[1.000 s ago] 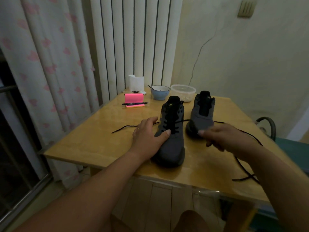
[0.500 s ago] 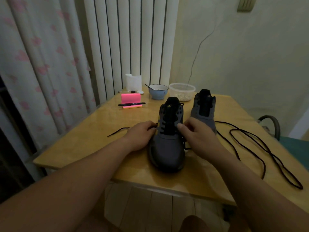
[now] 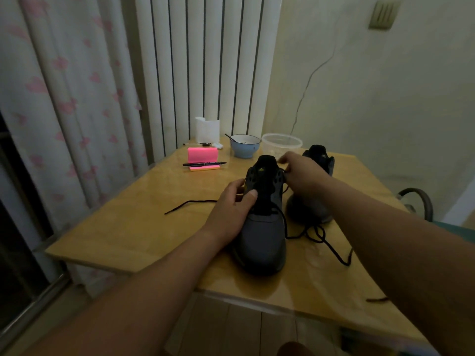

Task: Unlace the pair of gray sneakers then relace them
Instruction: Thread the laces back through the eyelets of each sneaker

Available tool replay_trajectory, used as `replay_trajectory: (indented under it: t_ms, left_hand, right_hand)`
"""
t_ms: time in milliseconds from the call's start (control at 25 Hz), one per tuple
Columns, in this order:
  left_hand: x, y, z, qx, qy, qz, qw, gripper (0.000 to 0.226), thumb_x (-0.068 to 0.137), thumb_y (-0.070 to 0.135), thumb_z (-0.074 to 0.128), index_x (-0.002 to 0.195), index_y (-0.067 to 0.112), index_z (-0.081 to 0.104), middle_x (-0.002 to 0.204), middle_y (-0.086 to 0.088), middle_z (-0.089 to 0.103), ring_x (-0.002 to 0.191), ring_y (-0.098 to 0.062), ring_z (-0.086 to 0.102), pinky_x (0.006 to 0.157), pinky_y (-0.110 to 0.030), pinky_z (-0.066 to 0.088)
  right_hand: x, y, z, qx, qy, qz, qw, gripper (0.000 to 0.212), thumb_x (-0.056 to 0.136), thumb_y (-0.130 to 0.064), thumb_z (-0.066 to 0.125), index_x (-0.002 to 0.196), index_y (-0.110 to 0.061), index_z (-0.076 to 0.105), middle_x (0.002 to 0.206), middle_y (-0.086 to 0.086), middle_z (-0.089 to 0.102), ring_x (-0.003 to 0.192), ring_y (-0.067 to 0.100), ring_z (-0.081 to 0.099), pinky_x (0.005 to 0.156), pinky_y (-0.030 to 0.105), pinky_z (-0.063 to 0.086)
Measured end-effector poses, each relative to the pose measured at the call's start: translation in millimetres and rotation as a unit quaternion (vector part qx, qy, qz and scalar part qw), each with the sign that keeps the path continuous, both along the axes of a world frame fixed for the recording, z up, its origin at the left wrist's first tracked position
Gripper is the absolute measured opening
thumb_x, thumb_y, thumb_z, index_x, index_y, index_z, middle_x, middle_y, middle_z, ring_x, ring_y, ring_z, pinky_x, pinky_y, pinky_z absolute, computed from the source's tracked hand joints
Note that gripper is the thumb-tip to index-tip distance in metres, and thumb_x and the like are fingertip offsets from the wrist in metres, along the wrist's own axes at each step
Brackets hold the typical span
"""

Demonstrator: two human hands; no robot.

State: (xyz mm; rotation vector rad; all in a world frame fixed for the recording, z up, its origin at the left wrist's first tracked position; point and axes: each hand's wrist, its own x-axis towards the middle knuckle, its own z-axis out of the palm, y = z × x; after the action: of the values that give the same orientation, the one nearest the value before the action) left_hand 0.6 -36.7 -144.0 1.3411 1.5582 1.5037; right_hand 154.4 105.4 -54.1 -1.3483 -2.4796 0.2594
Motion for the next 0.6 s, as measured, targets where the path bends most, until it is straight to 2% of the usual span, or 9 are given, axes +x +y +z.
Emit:
replay_trajectory:
  t_ms: [80,120,200,240,360,440,480,560,600]
  left_hand:
    - [-3,1,-1,0.000,-0.018,0.026,1.000,0.052,0.107,0.042,0.051,0.155,0.025,0.043,0.139,0.004,0.058,0.129,-0.014,0.057,0.110,-0.041,0.049]
    - [-5,2,-1,0.005,-0.043,0.041,0.998,0.047,0.108,0.038,0.046,0.153,0.025,0.046,0.139,0.004,0.059,0.130,-0.016,0.056,0.110,-0.041,0.048]
    - [-9,-1,7,0.020,-0.079,0.069,0.994,0.042,0.110,0.025,0.039,0.150,0.024,0.050,0.139,0.004,0.059,0.133,-0.017,0.055,0.105,-0.035,0.047]
    - [-11,-2,16,0.031,-0.075,0.075,0.994,0.042,0.110,0.019,0.037,0.151,0.023,0.050,0.140,0.004,0.059,0.133,-0.016,0.054,0.103,-0.032,0.045]
    - [-10,-6,50,0.068,-0.003,0.031,0.997,0.042,0.111,0.019,0.037,0.149,0.021,0.054,0.139,0.007,0.059,0.130,-0.007,0.053,0.105,-0.026,0.043]
    - [-3,-10,73,0.068,0.070,-0.049,0.994,0.035,0.110,0.022,0.041,0.137,0.021,0.064,0.129,0.008,0.065,0.112,0.006,0.059,0.092,-0.017,0.048]
    - [1,-12,81,0.058,0.111,-0.074,0.989,0.028,0.110,0.025,0.045,0.125,0.021,0.069,0.119,0.007,0.068,0.101,0.007,0.062,0.083,-0.015,0.050]
    - [3,-15,88,0.057,0.137,-0.080,0.986,0.026,0.109,0.029,0.051,0.101,0.015,0.071,0.099,0.000,0.072,0.089,0.000,0.067,0.078,-0.021,0.051]
    - [0,-16,88,0.061,0.099,-0.078,0.990,0.029,0.110,0.028,0.050,0.094,0.012,0.069,0.091,-0.004,0.072,0.090,-0.010,0.071,0.083,-0.026,0.052]
  right_hand:
    - [4,-1,8,0.054,0.027,-0.003,0.998,0.021,0.103,-0.021,0.058,0.119,-0.016,0.071,0.106,0.006,0.072,0.102,0.028,0.067,0.081,0.038,0.053]
    - [6,-8,17,0.066,0.068,0.006,0.995,0.020,0.103,-0.020,0.056,0.111,-0.017,0.074,0.097,0.002,0.072,0.095,0.028,0.068,0.078,0.039,0.054]
    - [9,-28,45,0.051,0.152,0.044,0.986,0.021,0.102,-0.018,0.056,0.106,-0.019,0.076,0.089,0.000,0.072,0.085,0.025,0.069,0.075,0.041,0.056]
    - [10,-40,60,0.037,0.165,0.070,0.983,0.019,0.102,-0.019,0.056,0.104,-0.021,0.075,0.089,-0.001,0.071,0.083,0.021,0.069,0.071,0.039,0.056]
    - [6,-68,88,0.046,0.131,0.139,0.981,0.013,0.101,-0.020,0.061,0.103,-0.024,0.073,0.085,-0.007,0.067,0.070,0.006,0.063,0.061,0.023,0.051]
    - [3,-77,98,0.091,0.097,0.160,0.978,0.012,0.098,-0.017,0.065,0.103,-0.024,0.072,0.079,-0.012,0.062,0.061,-0.006,0.056,0.056,0.009,0.041]
    - [2,-79,101,0.108,0.080,0.165,0.977,0.013,0.097,-0.016,0.066,0.105,-0.024,0.072,0.078,-0.014,0.059,0.060,-0.011,0.054,0.054,0.006,0.037]
    - [3,-83,108,0.136,0.057,0.165,0.975,0.014,0.097,-0.015,0.067,0.107,-0.024,0.071,0.080,-0.017,0.054,0.064,-0.009,0.054,0.057,0.008,0.036]
    - [7,-82,111,0.146,0.051,0.158,0.975,0.013,0.098,-0.017,0.067,0.108,-0.023,0.072,0.082,-0.018,0.053,0.067,-0.005,0.054,0.062,0.013,0.039]
